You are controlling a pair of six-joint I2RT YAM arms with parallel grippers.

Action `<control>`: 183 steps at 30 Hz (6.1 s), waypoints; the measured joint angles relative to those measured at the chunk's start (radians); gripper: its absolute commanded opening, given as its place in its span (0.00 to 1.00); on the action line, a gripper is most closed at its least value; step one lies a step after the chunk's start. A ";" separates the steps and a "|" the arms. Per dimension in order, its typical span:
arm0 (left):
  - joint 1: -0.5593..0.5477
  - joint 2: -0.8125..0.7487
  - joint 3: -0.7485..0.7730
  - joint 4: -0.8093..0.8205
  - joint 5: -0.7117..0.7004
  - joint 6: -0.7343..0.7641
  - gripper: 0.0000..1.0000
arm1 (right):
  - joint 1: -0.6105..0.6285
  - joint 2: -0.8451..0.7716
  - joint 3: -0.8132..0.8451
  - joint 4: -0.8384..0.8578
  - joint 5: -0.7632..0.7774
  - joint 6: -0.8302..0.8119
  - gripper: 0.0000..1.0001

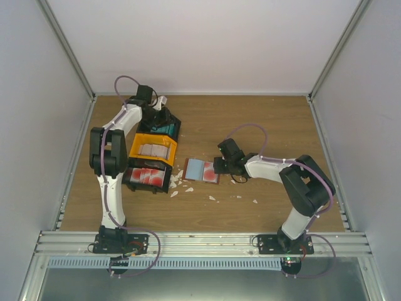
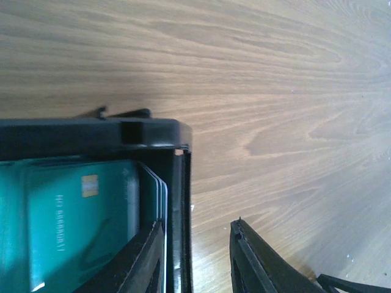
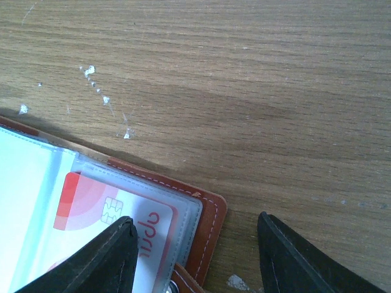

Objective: Put the credit cards into the card holder
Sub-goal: Pick up the credit card from the storage box.

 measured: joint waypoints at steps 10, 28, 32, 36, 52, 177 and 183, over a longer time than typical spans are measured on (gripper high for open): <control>-0.055 0.000 -0.018 0.006 -0.002 -0.004 0.34 | -0.006 0.000 0.004 -0.015 0.016 0.002 0.55; -0.082 -0.001 -0.028 -0.003 -0.154 0.034 0.50 | -0.011 0.015 0.021 -0.023 0.027 0.008 0.55; -0.099 -0.001 -0.031 -0.004 -0.233 0.049 0.48 | -0.011 0.020 0.023 -0.016 0.030 0.010 0.55; -0.133 -0.001 -0.031 -0.008 -0.325 0.067 0.44 | -0.011 0.037 0.025 0.020 0.035 0.017 0.55; -0.167 -0.001 -0.031 -0.021 -0.365 0.101 0.31 | -0.011 0.051 0.027 0.058 0.041 0.023 0.55; -0.308 -1.000 -0.763 0.451 0.219 -0.321 0.52 | 0.000 -0.603 -0.238 0.632 -0.583 0.423 0.00; -0.346 -1.020 -0.870 0.362 0.059 -0.248 0.58 | -0.001 -0.597 -0.316 0.449 -0.448 0.363 0.01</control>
